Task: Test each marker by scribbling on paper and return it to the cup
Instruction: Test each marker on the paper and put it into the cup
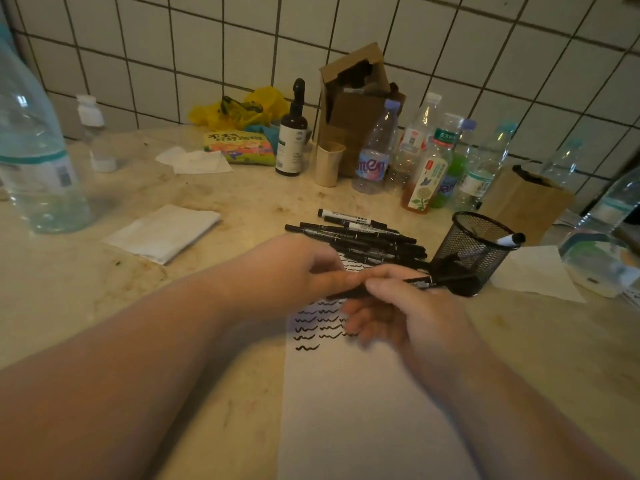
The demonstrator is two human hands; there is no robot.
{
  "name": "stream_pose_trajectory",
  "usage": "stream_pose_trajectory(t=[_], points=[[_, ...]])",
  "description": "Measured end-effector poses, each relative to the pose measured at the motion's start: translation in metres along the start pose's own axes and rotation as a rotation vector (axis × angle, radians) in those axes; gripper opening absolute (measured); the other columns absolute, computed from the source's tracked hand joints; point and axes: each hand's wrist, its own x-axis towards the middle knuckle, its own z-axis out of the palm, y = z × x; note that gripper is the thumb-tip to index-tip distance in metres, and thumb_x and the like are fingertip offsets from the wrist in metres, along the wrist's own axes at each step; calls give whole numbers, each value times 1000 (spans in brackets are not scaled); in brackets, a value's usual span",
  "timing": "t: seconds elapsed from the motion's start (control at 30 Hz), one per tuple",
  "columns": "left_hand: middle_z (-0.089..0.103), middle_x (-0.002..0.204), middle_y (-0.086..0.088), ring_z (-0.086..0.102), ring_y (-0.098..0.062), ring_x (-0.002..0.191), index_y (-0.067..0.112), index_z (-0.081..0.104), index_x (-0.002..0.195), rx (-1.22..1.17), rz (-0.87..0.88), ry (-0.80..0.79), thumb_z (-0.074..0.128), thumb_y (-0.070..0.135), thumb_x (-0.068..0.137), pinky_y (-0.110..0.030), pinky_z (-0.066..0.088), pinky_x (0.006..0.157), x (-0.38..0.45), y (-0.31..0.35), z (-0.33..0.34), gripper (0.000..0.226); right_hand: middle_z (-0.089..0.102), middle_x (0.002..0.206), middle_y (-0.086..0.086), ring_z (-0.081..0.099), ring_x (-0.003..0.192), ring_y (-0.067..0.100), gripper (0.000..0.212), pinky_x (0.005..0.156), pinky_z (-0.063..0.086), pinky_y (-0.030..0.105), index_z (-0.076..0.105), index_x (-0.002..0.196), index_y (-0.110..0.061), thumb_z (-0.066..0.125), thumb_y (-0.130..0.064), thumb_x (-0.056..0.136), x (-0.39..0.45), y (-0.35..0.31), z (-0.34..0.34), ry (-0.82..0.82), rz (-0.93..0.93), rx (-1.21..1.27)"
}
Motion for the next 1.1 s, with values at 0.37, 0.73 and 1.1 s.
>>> stream_pose_trajectory(t=[0.37,0.73,1.1], points=[[61,63,16,54,1,61,33,61,70,-36,208,-306,52,39,101,-21,45,66,-10,8,-13,33,52,50,12,45,43,19,25,41,31,26,65,61,-13,55,-15,84,-4,-4,1,27,-148,18],[63,84,7,60,-10,81,26,63,94,180,-56,19,42,51,101,-27,46,67,0,0,-5,33,53,49,7,44,43,21,30,46,34,29,69,66,-15,62,-20,95,-4,3,-2,3,56,-170],[66,93,10,58,-9,84,30,64,97,251,-3,-40,54,42,100,-28,43,72,4,-16,9,16,61,54,14,51,49,25,27,50,39,35,70,66,-13,62,-6,92,-5,5,2,-19,52,-198]])
